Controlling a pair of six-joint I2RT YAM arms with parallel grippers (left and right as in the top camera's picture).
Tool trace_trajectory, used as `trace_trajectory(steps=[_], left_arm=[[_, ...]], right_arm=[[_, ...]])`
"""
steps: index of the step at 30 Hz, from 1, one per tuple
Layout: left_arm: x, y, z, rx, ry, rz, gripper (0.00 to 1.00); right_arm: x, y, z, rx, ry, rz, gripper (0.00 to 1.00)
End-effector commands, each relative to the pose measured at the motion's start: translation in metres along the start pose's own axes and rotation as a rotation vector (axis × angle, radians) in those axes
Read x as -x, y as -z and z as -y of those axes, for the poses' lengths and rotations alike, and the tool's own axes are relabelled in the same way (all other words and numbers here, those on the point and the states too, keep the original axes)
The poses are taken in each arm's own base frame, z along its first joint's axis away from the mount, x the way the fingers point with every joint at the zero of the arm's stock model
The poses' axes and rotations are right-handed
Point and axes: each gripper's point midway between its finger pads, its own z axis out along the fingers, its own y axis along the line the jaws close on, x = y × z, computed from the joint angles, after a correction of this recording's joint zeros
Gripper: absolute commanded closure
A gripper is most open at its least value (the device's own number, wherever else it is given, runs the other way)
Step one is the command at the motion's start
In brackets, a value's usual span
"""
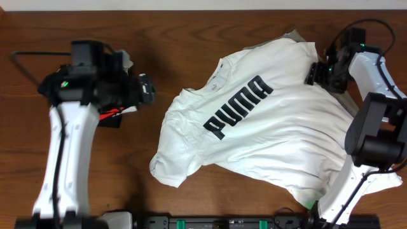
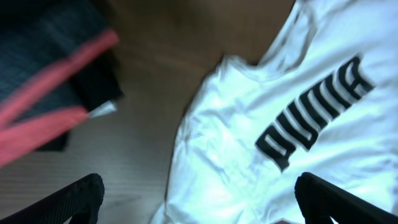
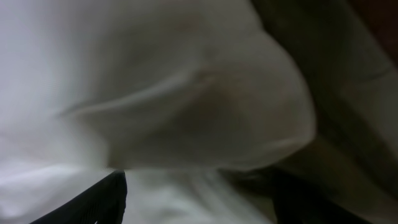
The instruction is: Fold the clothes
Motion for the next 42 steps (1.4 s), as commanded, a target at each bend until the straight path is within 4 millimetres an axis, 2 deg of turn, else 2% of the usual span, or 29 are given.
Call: trace_trajectory(steps=[1,5,10,17,19,23,25,26,27,30,32,35,38,42], left_arm=[[-0.015,-0.033,0.008,-0.029,-0.016,-0.124,0.01],[-0.024,-0.062,0.013,-0.026,-0.072,-0.207,0.0],[-0.03,-0.091,0.007,0.047,-0.105,-0.264,0.01],[-0.03,-0.112,-0.002,0.092,-0.12,-0.283,0.02],[-0.029,-0.115,-0.003,0.093,-0.121,-0.281,0.05],[-0.027,-0.12,-0.003,0.092,-0.124,-0.278,0.13],[-0.029,-0.122,-0.002,0.091,-0.128,-0.285,0.14],[-0.03,-0.123,-0.001,0.091,-0.135,-0.289,0.14],[-0.031,-0.124,0.0,0.091,-0.139,-0.293,0.14],[-0.034,-0.129,0.002,0.089,-0.158,-0.307,0.14],[-0.036,-0.132,0.003,0.09,-0.165,-0.319,0.14],[-0.04,-0.138,0.002,0.092,-0.163,-0.338,0.14],[-0.042,-0.143,0.0,0.095,-0.16,-0.352,0.14],[-0.041,-0.148,-0.001,0.095,-0.16,-0.351,0.14]], right_arm=[[0.012,0.012,0.021,-0.018,0.046,0.05,0.27],[0.018,0.015,0.042,-0.034,0.045,0.072,0.27],[0.027,0.02,0.065,-0.045,0.011,0.114,0.3],[0.024,0.014,0.066,-0.047,0.032,0.114,0.34],[0.021,0.008,0.067,-0.048,0.032,0.113,0.37],[0.01,-0.006,0.073,-0.064,0.019,0.099,0.52],[0.003,-0.011,0.075,-0.069,0.011,0.085,0.7],[0.001,-0.012,0.078,-0.079,-0.009,0.08,0.86],[0.0,-0.012,0.081,-0.09,-0.032,0.078,0.97],[0.001,-0.007,0.091,-0.119,-0.112,0.089,0.99],[0.005,0.006,0.095,-0.12,-0.161,0.11,0.99],[0.018,0.042,0.097,-0.122,-0.18,0.196,0.99],[0.034,0.092,0.095,-0.145,-0.174,0.325,0.99],[0.048,0.172,0.092,-0.202,-0.177,0.531,0.99]])
